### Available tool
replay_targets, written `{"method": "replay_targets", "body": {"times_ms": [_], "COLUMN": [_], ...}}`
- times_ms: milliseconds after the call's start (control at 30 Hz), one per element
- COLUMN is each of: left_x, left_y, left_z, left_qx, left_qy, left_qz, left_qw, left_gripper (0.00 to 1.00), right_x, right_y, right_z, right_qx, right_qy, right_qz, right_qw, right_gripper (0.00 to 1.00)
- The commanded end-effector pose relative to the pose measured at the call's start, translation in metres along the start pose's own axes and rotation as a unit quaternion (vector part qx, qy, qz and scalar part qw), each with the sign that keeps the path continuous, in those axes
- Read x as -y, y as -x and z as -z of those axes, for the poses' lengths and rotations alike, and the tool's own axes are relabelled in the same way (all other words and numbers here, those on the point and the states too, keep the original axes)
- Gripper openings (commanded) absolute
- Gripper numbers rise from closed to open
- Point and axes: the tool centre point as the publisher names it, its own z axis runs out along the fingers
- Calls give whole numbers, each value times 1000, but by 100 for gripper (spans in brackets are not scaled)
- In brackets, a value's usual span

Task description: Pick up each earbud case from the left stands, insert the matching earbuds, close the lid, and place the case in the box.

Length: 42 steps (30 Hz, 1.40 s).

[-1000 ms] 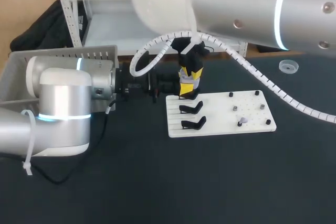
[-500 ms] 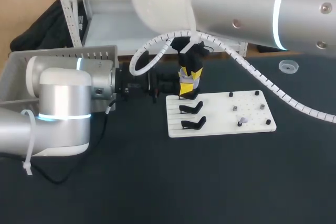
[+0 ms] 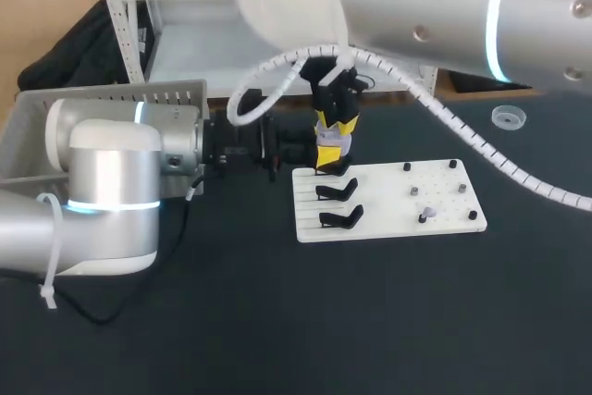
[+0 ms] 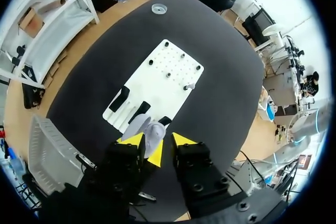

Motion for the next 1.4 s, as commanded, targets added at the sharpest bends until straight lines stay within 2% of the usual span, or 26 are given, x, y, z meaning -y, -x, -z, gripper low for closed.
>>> {"method": "replay_targets", "body": {"times_ms": [33,133,233,300,333,367,1133,1267,1400], "left_x": [0,0,0,0,0,0,0,0,0], "left_y": [-1,-1,-1,-1,-1,-1,-1,-1,-1], "left_z": [0,0,0,0,0,0,0,0,0], "left_qx": [1,1,1,1,1,1,1,1,1], "left_qy": [1,1,1,1,1,1,1,1,1], "left_qz": [-1,-1,-1,-1,-1,-1,-1,-1,-1], "left_qw": [1000,1000,1000,1000,1000,1000,1000,1000,1000], "left_gripper": [0,0,0,0,0,0,0,0,0], "right_x": [30,42,53,61,66,68,72,86,96], "right_y": [1,-1,-7,-13,-16,-17,-14,-3,6], "right_z": [12,18,23,28,31,34,31,27,21], "right_qx": [1,-2,4,14,20,41,40,0,-11], "right_qy": [35,67,99,122,132,133,132,128,133], "right_qz": [-2,22,66,100,123,129,129,128,126], "right_qw": [999,997,993,987,983,982,982,983,983], "right_gripper": [31,33,45,48,71,100,100,100,100]}}
